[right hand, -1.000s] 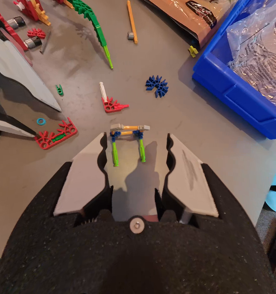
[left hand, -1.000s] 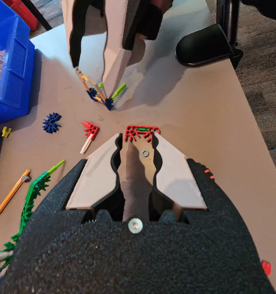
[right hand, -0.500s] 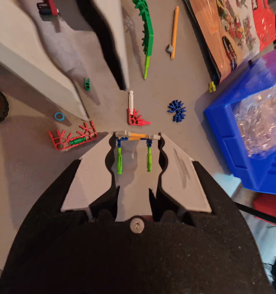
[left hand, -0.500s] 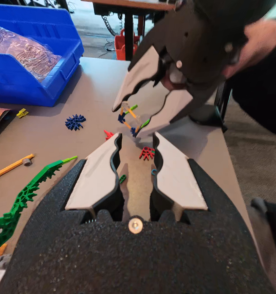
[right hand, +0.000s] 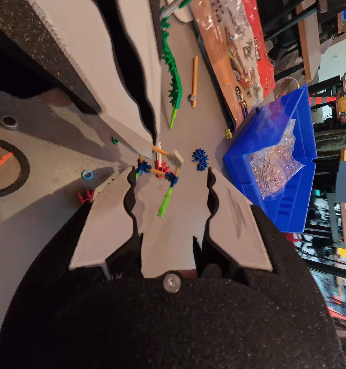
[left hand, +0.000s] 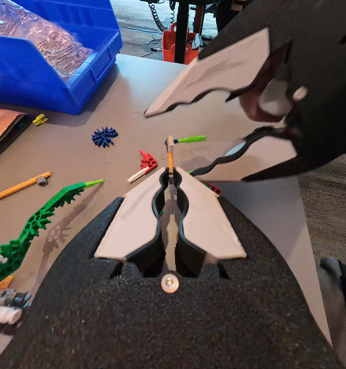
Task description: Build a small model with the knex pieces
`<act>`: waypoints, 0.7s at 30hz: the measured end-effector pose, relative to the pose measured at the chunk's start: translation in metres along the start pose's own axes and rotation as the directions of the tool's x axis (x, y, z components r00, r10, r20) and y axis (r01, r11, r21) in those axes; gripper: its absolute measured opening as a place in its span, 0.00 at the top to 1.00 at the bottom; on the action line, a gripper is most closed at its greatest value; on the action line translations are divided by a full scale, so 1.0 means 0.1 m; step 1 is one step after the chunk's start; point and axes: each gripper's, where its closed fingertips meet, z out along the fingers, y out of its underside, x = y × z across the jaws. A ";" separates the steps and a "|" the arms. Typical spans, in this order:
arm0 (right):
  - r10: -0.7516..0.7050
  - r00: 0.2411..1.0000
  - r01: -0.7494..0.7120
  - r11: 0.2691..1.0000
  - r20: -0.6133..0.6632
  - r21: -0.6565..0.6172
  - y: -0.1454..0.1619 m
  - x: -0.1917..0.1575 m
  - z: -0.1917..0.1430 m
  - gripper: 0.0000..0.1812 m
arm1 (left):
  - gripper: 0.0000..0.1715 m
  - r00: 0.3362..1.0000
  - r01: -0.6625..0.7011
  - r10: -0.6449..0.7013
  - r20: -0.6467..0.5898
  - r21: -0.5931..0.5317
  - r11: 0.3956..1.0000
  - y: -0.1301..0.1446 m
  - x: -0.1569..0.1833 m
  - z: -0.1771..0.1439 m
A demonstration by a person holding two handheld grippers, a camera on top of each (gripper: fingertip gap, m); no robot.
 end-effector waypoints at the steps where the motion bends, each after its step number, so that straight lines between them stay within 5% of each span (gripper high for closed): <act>1: 0.034 0.999 -0.034 0.999 0.014 0.034 -0.01 0.02 -0.08 0.61 | 0.99 1.000 0.007 -0.007 0.002 -0.004 1.000 0.02 -0.02 -0.02; 5: 0.143 0.976 -0.162 0.981 0.161 0.106 0.14 -0.03 -0.33 0.61 | 0.99 0.999 0.053 -0.053 0.000 -0.015 0.998 0.05 -0.09 -0.15; 10: 0.086 0.912 -0.136 0.986 0.402 0.097 0.33 -0.52 -0.26 0.61 | 0.99 0.996 0.088 -0.088 -0.013 -0.032 0.996 0.09 -0.12 -0.23; 21: 0.132 0.843 -0.214 0.971 0.521 0.102 0.27 -0.65 0.02 0.79 | 0.99 0.985 0.159 -0.164 -0.048 -0.096 0.983 0.26 -0.11 -0.23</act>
